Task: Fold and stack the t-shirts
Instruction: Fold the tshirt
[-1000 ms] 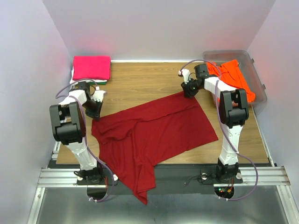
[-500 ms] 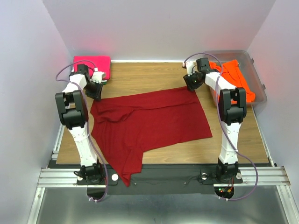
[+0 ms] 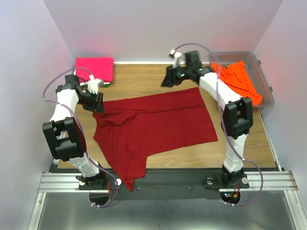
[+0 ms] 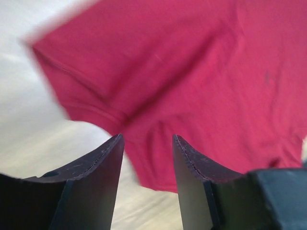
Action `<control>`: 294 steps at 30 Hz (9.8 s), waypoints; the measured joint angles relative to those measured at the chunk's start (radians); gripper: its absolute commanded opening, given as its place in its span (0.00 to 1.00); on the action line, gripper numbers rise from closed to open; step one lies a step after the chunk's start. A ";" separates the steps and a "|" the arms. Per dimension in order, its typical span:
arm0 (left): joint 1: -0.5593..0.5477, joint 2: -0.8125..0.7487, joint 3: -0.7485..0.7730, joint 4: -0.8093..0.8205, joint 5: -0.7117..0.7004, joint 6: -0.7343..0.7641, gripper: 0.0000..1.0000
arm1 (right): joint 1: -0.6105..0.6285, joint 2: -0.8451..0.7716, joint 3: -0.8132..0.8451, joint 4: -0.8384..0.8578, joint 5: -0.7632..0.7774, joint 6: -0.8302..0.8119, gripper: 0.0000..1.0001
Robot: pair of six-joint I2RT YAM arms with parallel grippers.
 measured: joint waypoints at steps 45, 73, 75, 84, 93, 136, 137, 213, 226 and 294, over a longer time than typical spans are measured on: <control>0.012 0.096 -0.197 0.072 0.060 0.013 0.54 | 0.467 0.278 -0.381 0.801 0.007 0.866 0.48; 0.012 0.098 -0.220 0.093 0.061 0.008 0.52 | 0.472 0.293 -0.356 0.823 0.153 0.923 0.27; 0.012 0.099 -0.220 0.093 0.061 0.008 0.50 | 0.472 0.297 -0.346 0.823 0.161 0.918 0.15; 0.018 0.103 -0.219 0.077 0.065 0.009 0.46 | 0.472 0.306 -0.329 0.799 0.132 0.921 0.01; 0.064 0.068 -0.219 0.022 0.054 0.022 0.52 | 0.470 0.290 -0.329 0.760 0.019 1.012 0.01; 0.080 0.136 -0.195 -0.069 0.112 0.068 0.00 | 0.410 0.267 -0.354 0.711 -0.113 1.069 0.01; 0.082 0.132 -0.185 -0.081 0.104 0.068 0.00 | 0.410 0.267 -0.354 0.710 -0.121 1.070 0.01; -0.093 0.801 0.788 0.122 -0.133 -0.285 0.20 | -0.251 0.290 -0.022 0.091 0.283 0.215 0.48; -0.080 0.306 0.291 0.119 -0.036 -0.138 0.36 | -0.251 -0.033 -0.211 -0.079 0.103 -0.058 0.57; -0.091 0.271 -0.070 0.152 -0.087 -0.082 0.43 | 0.754 -0.129 -0.613 0.110 0.207 -0.123 0.46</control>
